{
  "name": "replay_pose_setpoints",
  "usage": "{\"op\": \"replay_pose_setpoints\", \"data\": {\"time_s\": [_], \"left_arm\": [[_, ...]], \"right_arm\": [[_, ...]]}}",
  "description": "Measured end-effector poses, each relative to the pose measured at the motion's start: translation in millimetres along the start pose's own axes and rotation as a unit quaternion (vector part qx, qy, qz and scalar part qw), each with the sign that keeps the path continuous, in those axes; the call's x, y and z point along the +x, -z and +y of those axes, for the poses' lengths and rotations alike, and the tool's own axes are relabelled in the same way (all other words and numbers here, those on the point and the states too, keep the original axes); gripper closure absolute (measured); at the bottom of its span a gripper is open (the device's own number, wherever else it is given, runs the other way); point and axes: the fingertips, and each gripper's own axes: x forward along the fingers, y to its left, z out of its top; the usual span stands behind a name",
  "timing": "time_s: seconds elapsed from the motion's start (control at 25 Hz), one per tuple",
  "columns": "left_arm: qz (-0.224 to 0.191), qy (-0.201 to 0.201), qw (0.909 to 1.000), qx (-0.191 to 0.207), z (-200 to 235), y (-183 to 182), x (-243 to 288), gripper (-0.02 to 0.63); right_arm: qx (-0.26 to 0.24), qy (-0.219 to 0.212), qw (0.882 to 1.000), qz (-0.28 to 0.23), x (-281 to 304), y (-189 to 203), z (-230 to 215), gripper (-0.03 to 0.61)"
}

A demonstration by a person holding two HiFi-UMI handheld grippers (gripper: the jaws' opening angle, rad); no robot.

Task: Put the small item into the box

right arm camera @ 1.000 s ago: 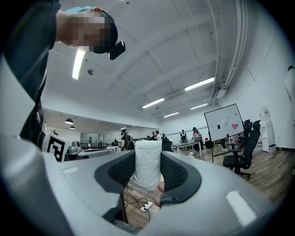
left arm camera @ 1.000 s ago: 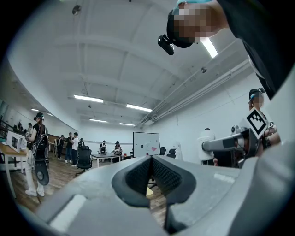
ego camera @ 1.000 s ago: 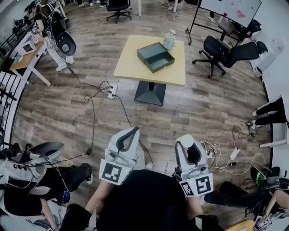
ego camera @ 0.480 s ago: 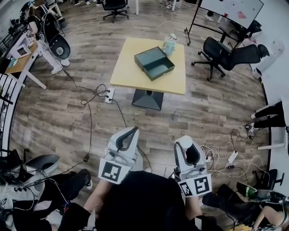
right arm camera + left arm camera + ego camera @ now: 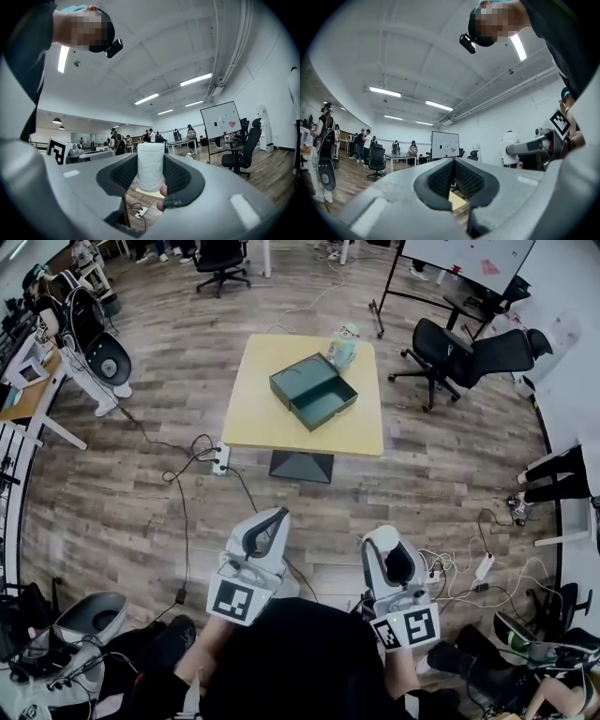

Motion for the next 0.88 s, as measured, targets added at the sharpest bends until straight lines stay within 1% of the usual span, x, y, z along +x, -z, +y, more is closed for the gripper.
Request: {"op": "replay_pose_setpoints", "data": {"time_s": [0.24, 0.52, 0.72, 0.88], "left_arm": [[-0.007, 0.005, 1.0, 0.002, 42.7, -1.1, 19.2, 0.612], [-0.013, 0.0, 0.9999, 0.003, 86.3, -2.1, 28.7, 0.612], [-0.018, 0.0, 0.9998, 0.004, 101.3, -2.4, 34.0, 0.612], [-0.014, -0.004, 0.9999, 0.001, 109.0, 1.4, 31.9, 0.612]], "right_arm": [[0.0, 0.013, 1.0, -0.008, 43.3, -1.2, -0.1, 0.407], [-0.003, 0.007, 1.0, -0.014, 86.4, -1.2, 10.8, 0.407], [0.001, -0.001, 1.0, -0.018, 105.1, 0.3, 14.5, 0.407], [0.003, -0.004, 1.0, -0.016, 113.8, 2.8, 19.4, 0.407]]}}
